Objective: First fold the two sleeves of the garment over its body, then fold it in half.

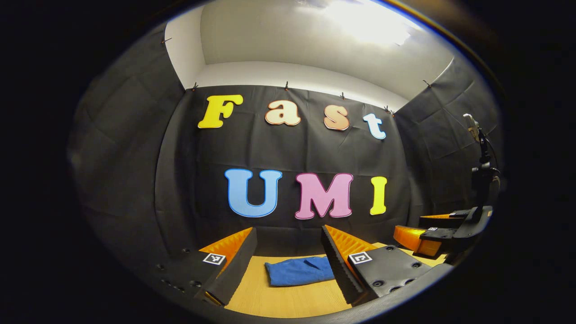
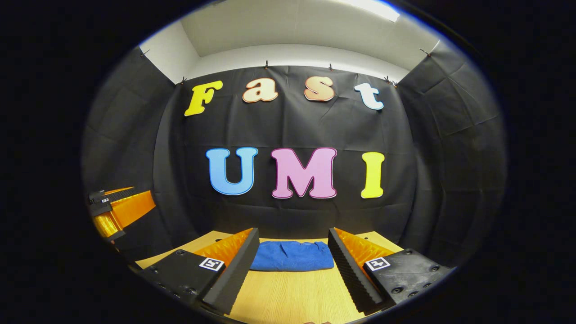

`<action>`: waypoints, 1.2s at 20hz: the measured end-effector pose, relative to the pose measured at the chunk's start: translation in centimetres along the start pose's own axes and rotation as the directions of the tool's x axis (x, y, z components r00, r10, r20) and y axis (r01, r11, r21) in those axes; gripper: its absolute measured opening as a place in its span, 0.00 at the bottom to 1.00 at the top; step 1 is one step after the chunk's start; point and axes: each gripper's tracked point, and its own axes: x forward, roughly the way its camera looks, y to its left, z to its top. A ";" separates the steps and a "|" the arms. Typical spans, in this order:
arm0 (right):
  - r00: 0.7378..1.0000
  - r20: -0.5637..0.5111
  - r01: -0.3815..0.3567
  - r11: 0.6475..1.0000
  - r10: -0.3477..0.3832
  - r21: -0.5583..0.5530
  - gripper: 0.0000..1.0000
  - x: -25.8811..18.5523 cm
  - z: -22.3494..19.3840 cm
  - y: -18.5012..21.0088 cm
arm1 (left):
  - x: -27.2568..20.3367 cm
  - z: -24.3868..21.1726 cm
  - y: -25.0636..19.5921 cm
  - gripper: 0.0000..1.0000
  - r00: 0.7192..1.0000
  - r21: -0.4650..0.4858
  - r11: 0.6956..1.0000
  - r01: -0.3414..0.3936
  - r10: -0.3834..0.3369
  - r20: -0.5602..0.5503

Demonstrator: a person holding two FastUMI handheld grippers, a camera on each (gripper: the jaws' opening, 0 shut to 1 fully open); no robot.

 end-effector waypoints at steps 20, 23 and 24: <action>1.000 0.007 0.024 0.997 -0.024 -0.078 0.97 -1.4 0.7 -1.0 | -0.9 -1.0 1.2 0.82 0.999 -0.001 0.999 -0.032 0.032 -0.036; 1.000 0.014 0.012 0.994 -0.010 -0.112 0.97 -0.9 1.1 -1.0 | -0.3 -1.6 2.0 0.81 0.998 -0.001 0.999 -0.044 0.044 -0.037; 1.000 0.011 0.011 0.994 -0.009 -0.107 0.97 -0.7 1.1 -1.0 | -0.1 -1.7 2.2 0.81 0.998 -0.005 0.999 -0.053 0.052 -0.041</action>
